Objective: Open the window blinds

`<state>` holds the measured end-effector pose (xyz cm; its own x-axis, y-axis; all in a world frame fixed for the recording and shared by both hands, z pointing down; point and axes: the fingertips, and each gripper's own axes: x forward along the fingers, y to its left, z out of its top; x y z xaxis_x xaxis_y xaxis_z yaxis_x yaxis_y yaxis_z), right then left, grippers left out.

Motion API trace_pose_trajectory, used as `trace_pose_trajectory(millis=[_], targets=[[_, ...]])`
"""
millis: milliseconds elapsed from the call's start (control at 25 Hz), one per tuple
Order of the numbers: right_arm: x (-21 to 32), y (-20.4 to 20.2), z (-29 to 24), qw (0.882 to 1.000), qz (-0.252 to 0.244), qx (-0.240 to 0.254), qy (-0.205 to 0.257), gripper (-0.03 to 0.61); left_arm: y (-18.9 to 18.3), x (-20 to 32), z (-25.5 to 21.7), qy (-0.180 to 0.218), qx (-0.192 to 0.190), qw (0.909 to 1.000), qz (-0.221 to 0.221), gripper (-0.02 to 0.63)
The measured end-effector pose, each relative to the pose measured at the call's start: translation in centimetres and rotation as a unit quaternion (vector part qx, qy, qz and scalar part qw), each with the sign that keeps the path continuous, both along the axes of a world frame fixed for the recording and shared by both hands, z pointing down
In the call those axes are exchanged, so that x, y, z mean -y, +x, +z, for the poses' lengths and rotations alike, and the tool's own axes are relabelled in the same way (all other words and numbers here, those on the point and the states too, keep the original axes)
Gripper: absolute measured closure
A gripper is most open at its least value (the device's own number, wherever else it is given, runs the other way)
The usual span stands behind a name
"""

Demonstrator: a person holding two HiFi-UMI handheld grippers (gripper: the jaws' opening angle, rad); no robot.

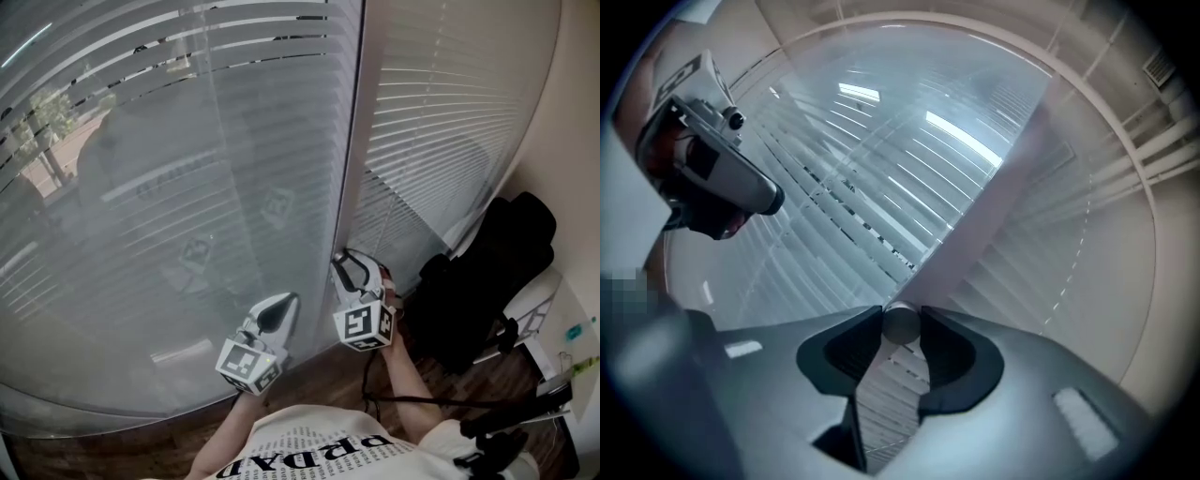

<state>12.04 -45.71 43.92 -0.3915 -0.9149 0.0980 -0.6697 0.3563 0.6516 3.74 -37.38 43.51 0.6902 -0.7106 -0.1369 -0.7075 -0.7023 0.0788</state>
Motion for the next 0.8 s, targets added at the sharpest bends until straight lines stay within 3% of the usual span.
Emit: trace_pose_trajectory(millis=[480, 800], targets=[[-0.14, 0.10, -0.33, 0.997, -0.006, 0.075, -0.027, 0.446, -0.14, -0.21, 0.13, -0.004, 0.004, 1.0000, -0.001, 0.621], [0.04, 0.54, -0.32, 0.983, -0.004, 0.171, -0.066, 0.446, -0.26, -0.19, 0.28, -0.003, 0.008, 1.0000, 0.000, 0.621]])
